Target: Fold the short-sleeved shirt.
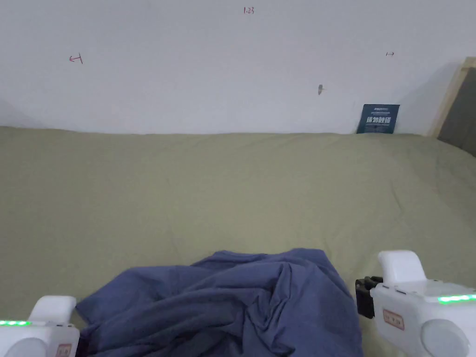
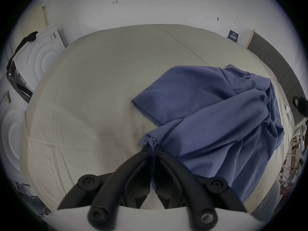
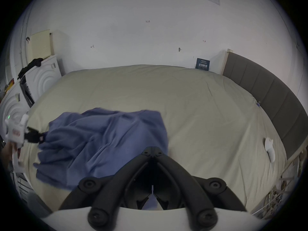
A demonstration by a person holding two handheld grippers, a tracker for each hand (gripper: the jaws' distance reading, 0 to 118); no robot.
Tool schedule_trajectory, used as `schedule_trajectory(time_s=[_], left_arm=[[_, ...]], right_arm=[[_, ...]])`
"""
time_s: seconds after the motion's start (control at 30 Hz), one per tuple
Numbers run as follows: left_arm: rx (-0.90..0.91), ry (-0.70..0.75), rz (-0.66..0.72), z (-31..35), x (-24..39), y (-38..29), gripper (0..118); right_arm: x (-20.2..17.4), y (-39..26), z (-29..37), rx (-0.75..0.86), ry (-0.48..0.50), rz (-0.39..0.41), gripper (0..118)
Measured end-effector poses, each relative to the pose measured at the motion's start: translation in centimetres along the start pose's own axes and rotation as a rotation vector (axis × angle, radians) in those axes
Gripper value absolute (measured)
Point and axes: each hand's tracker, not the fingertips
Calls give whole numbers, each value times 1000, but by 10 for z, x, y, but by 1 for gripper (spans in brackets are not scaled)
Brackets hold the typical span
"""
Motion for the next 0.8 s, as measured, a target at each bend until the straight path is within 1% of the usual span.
schedule_trajectory(time_s=[0.1, 0.2, 0.23, 0.27, 0.3, 0.33, 0.37, 0.43, 0.47, 0.5, 0.57, 0.6, 0.63, 0.67, 0.7, 0.73, 0.77, 0.8], left_arm=[[8, -2, -3, 1, 0, -1, 1], [11, -8, -9, 1, 0, -2, 1], [12, -10, -9, 0, 0, -3, 1], [13, -10, -12, -2, 0, -3, 1], [13, -10, -15, -2, 0, -3, 1], [14, -10, -17, -3, 1, -4, 1], [13, -8, -20, -3, 2, -4, 1], [16, -5, -21, -4, 3, -5, 1], [15, -4, -23, -5, 4, -4, 1], [12, -7, -22, -6, 4, -4, 1], [9, -10, -7, -9, 2, -4, 1], [8, -10, -7, -9, 2, -4, 1], [6, -10, -5, -8, 2, -3, 1], [3, -11, 0, -6, 1, -2, 1], [1, -14, 10, -3, -1, -1, 1], [-5, -18, 36, 2, -4, 1, 1], [8, -25, 61, 10, -7, 2, 1], [34, -13, 76, 22, -11, 3, 1]], right_arm=[[15, 31, -52, -50, -13, 15, 1], [29, 53, -101, -135, -15, 32, 2], [31, 57, -115, -155, -10, 16, 8], [33, 59, -129, -186, 2, 4, 34], [32, 60, -140, -222, 1, 3, 90], [30, 57, -153, -253, -8, 0, 113], [26, 54, -161, -253, -13, 19, 116], [16, 47, -179, -322, -64, 106, 102], [11, 42, -185, -335, -76, 133, 97], [6, 36, -190, -360, -72, 170, 93], [1, 34, -185, -306, -101, 185, 92], [-1, 37, -182, -322, -92, 181, 75], [-4, 42, -174, -336, 2, 169, 37], [-9, 46, -167, -349, 80, 160, 3], [-16, 50, -159, -318, 2, 205, 3], [-21, 54, -148, -300, -34, 256, 3], [-20, 60, -137, -298, 15, 245, 3], [-17, 67, -122, -275, 27, 216, 3]])
